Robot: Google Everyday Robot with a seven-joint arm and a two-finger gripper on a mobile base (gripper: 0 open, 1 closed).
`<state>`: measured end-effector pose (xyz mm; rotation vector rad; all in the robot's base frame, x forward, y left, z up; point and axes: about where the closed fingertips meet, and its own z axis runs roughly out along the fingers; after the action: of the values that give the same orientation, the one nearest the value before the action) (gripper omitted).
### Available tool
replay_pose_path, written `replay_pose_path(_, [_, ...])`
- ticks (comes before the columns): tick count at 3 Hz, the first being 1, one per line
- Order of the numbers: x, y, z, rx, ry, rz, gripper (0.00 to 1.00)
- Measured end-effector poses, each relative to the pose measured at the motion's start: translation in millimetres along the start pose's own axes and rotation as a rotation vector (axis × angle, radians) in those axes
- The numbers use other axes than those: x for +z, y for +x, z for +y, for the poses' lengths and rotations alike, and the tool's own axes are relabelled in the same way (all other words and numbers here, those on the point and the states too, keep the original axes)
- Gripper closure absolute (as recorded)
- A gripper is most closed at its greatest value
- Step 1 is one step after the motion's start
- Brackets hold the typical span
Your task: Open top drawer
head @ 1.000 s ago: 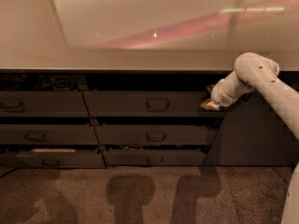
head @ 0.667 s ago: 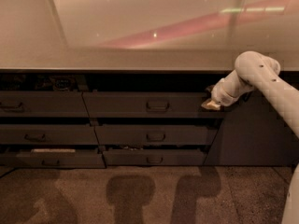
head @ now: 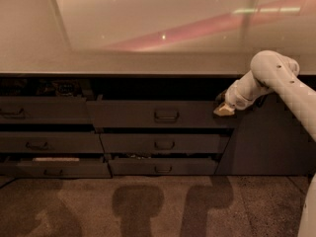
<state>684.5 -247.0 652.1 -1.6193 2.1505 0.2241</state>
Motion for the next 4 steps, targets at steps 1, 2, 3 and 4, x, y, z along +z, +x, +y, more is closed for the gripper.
replay_pose_path(1, [2.3, 3.7, 7.9, -0.012, -0.002, 0.004, 1.00])
replay_pose_path(2, [0.1, 2.7, 7.6, -0.012, -0.002, 0.004, 1.00])
replay_pose_path(3, [1.1, 5.5, 13.7, -0.021, -0.005, 0.009, 1.00])
replay_pose_path(4, [-0.8, 4.6, 13.5, -0.021, -0.005, 0.009, 1.00])
